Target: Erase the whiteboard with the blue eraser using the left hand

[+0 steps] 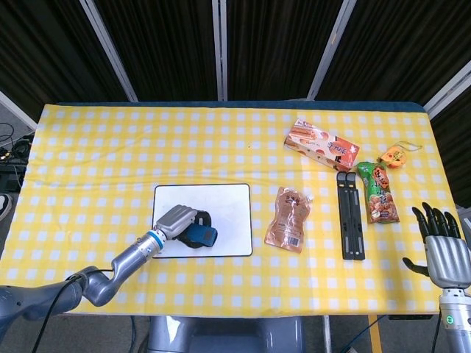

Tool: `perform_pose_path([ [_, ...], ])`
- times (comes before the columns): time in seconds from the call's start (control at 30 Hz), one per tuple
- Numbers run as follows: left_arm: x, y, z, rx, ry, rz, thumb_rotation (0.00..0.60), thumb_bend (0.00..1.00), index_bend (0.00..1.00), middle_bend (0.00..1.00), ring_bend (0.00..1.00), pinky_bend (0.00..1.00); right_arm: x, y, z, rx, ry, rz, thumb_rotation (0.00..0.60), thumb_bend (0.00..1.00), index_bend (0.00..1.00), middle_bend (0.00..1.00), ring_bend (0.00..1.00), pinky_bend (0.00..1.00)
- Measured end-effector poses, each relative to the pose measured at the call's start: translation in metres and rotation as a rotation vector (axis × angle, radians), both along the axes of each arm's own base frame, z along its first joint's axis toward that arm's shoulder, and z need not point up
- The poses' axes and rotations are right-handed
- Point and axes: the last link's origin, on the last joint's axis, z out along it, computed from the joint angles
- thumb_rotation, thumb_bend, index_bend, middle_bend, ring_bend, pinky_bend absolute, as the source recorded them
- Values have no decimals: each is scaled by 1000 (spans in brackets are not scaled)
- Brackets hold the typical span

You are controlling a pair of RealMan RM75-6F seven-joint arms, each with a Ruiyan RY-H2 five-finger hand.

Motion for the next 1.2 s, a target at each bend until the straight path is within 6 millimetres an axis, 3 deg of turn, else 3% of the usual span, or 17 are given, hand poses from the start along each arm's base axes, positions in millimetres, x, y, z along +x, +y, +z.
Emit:
perform_pose_path([
  [0.33,-27,27,21,93,13,94,600,323,606,406,489,533,1,0,-1,4,0,3,600,0,0,0,0,0],
  [0.67,-55,41,62,184,90,88,600,323,606,406,489,533,4,1,-1,6,-3,14,600,0,0,0,0,0],
  [1.1,-115,29,98,243,245,124,600,314,577,396,487,501,11,2,-2,12,-10,38,600,0,0,0,0,0],
  [1.2,-121,27,101,253,257,124,600,180,463,289,382,421,12,3,-3,15,-10,42,600,0,0,0,0,0],
])
